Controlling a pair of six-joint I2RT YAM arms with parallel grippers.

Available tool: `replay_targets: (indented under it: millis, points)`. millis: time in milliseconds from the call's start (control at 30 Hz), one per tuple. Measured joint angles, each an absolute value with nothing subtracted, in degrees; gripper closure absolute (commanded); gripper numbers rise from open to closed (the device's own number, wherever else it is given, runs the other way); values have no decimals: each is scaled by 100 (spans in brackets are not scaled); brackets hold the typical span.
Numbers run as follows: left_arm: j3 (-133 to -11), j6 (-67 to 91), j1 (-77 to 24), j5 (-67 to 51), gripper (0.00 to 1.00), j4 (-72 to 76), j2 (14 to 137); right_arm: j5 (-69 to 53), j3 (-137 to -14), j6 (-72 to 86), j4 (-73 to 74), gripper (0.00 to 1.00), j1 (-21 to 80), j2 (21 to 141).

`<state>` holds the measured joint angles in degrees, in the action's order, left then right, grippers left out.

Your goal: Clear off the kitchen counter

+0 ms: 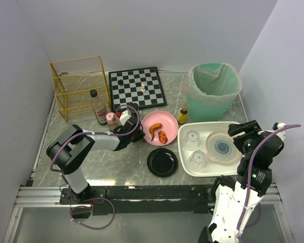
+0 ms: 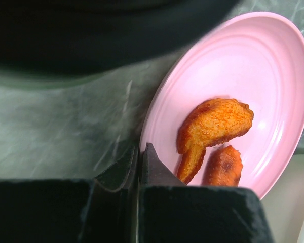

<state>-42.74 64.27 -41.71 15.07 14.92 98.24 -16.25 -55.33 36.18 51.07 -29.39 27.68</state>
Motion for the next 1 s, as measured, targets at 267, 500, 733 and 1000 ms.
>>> replay_targets:
  millis: [267,500,733,1000]
  points:
    - [-4263,6521,-4171,1382,99,672,9459,-1745,-5459,3636,5037,28,-2936,2762]
    - [-4254,6438,-4143,1269,99,-10,9065,-1927,-5393,3601,4960,28,-2936,2788]
    - [-4139,6261,-4012,1096,99,-449,8442,-2193,-5393,3441,4923,29,-2928,2987]
    - [-3848,6055,-3990,725,99,-775,7824,-3114,-5393,3020,4665,32,-2502,3350]
